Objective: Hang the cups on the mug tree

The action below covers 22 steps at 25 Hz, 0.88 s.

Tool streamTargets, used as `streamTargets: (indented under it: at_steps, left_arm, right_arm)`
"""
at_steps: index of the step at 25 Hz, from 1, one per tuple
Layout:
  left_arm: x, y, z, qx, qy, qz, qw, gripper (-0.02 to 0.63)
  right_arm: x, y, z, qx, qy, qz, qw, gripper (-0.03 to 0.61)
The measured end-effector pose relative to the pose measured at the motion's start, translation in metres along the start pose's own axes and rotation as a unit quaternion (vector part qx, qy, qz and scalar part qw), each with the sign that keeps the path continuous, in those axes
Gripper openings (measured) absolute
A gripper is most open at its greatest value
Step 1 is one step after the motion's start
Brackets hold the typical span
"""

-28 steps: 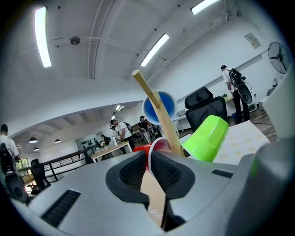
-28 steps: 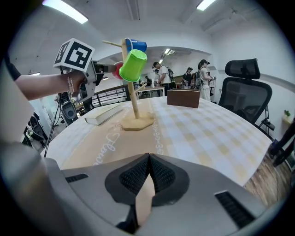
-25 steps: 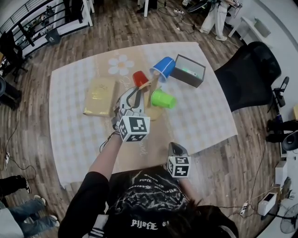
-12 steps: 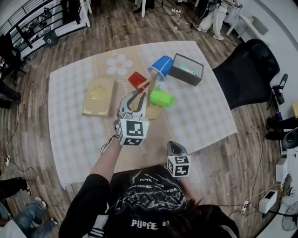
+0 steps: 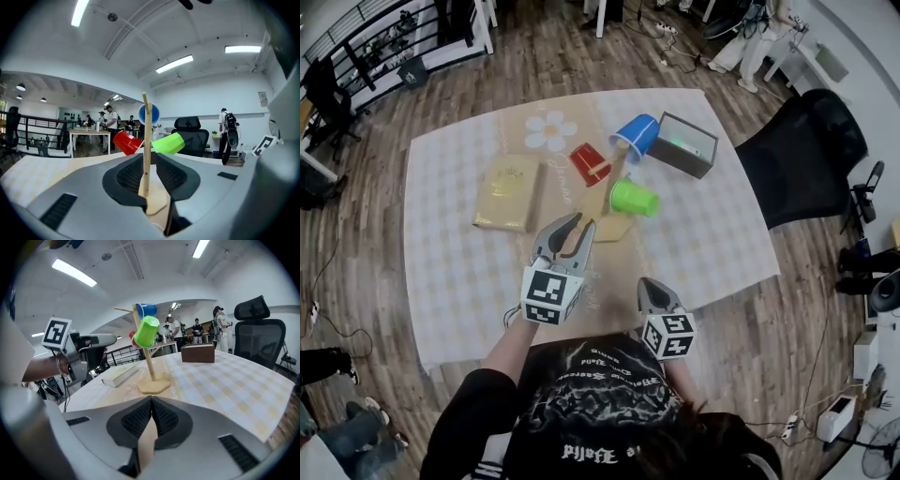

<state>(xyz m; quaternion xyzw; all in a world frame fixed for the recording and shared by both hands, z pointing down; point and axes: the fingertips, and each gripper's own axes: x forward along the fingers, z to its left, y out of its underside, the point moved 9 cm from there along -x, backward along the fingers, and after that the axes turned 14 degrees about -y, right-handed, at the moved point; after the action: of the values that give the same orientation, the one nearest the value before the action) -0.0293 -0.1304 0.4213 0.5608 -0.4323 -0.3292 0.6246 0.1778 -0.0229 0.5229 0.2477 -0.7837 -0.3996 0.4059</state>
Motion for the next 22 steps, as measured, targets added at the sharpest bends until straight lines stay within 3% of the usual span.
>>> streamTargets:
  at_steps: [7, 15, 18, 22]
  left_arm:
    - [-0.058, 0.015, 0.022, -0.090, 0.020, 0.022, 0.9955, 0.081]
    - [-0.120, 0.031, 0.037, -0.097, -0.011, 0.035, 0.9946, 0.071]
    - [-0.137, 0.038, 0.040, -0.114, -0.041, 0.035, 0.9920, 0.054]
    - [-0.151, 0.050, 0.039, -0.128, -0.079, 0.040, 0.9878, 0.026]
  right_arm:
    - [-0.002, -0.041, 0.018, -0.041, -0.039, -0.059, 0.997, 0.009]
    - [0.003, -0.072, 0.058, -0.102, -0.119, -0.096, 0.983, 0.009]
    - [0.008, -0.074, 0.069, -0.127, -0.125, -0.100, 0.979, 0.009]
    - [0.011, -0.070, 0.073, -0.116, -0.131, -0.106, 0.979, 0.009]
